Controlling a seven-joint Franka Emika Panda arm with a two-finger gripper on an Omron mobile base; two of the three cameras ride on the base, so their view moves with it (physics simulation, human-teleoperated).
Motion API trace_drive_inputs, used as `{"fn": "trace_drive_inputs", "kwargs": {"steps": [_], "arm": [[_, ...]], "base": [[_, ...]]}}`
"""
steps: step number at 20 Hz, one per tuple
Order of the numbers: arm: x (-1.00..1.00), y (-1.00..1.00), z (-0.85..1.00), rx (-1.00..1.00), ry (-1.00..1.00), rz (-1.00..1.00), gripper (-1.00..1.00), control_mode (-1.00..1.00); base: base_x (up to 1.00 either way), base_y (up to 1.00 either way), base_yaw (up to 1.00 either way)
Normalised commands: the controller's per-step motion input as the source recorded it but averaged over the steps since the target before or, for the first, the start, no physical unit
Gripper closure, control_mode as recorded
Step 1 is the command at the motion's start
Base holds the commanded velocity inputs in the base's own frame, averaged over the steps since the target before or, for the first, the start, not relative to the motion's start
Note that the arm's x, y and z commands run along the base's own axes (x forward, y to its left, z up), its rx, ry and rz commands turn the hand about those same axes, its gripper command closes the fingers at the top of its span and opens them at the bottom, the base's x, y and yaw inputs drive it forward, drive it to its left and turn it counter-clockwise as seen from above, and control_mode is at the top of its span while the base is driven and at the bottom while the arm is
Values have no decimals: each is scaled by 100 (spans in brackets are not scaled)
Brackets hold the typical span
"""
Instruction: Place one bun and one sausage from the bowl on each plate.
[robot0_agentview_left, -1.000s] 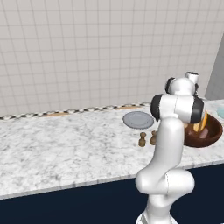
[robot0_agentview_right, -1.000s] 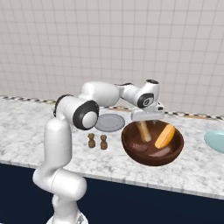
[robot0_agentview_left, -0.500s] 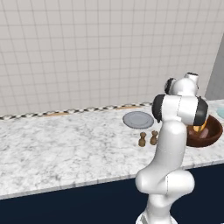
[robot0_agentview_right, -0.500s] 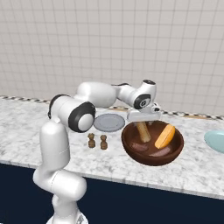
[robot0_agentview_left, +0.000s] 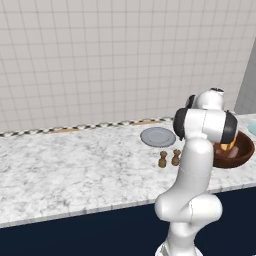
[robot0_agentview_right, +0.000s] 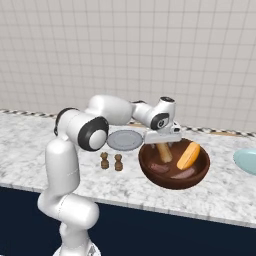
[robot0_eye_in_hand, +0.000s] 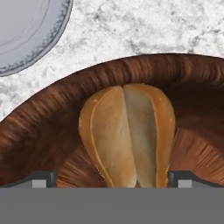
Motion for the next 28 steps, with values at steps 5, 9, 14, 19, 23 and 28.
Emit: {"fn": "trace_drive_inputs", "kwargs": {"steps": [5, 9, 14, 19, 23, 28], "arm": [[1, 0, -22, 0, 0, 1, -100, -100], [0, 0, -13, 0, 0, 5, -100, -100], [1, -7, -29, 0, 0, 7, -100, -100], [0, -3, -26, 0, 0, 3, 100, -100], [-7, 0, -1, 0, -3, 0, 100, -100], [-25, 14, 17, 0, -11, 0, 100, -100]], "base": [[0, 0, 0], [0, 0, 0], [0, 0, 0], [0, 0, 0], [0, 0, 0], [0, 0, 0]]}}
